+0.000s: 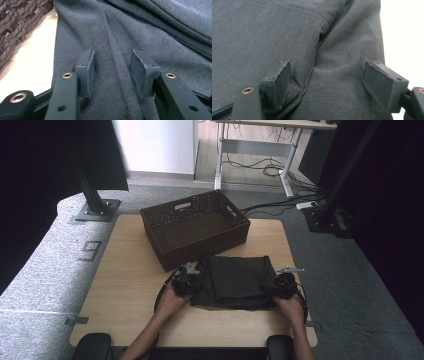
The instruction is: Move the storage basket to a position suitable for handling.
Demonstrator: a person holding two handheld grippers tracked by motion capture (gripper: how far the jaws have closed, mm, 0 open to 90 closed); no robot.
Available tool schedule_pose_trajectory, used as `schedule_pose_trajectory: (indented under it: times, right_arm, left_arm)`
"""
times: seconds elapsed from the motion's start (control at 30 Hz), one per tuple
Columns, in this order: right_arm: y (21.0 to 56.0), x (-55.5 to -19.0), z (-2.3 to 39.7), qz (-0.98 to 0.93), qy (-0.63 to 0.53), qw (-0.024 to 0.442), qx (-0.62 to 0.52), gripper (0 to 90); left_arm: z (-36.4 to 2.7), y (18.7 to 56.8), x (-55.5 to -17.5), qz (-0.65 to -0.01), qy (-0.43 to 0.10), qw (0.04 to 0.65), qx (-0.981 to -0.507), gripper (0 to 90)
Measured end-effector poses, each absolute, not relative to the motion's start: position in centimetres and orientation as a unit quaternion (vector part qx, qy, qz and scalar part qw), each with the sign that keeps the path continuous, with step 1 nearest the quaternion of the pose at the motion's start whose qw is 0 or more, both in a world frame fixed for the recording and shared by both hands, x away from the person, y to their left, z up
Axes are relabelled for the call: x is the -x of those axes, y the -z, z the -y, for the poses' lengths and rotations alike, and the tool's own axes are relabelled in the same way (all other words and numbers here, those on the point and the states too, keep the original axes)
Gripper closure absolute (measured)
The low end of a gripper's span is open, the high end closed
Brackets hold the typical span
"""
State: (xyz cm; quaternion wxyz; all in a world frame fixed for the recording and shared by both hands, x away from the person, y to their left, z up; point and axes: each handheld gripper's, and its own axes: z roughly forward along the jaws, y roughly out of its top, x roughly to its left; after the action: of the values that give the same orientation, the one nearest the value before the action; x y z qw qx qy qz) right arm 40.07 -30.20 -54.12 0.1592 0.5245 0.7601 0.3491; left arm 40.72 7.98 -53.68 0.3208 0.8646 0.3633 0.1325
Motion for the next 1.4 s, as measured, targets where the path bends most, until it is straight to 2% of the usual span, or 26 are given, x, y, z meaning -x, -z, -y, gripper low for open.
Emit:
schedule_pose_trajectory:
  times: [0.4, 0.63, 1.4]
  right_arm:
    - [54.1, -38.4, 28.7, -0.776, -0.35, 0.144, -0.505, 20.3]
    - [54.2, -37.4, 27.1, -0.787, -0.347, 0.141, -0.489, 15.4]
    - [54.3, -34.8, 21.1, -0.821, -0.358, 0.117, -0.43, 13.0]
  left_arm:
    - [-9.8, 53.6, -38.4, -0.368, -0.128, 0.313, -0.866, 49.9]
    - [-11.9, 53.7, -36.7, -0.375, -0.127, 0.322, -0.86, 48.1]
    - [-18.2, 53.6, -31.8, -0.402, -0.13, 0.315, -0.849, 46.6]
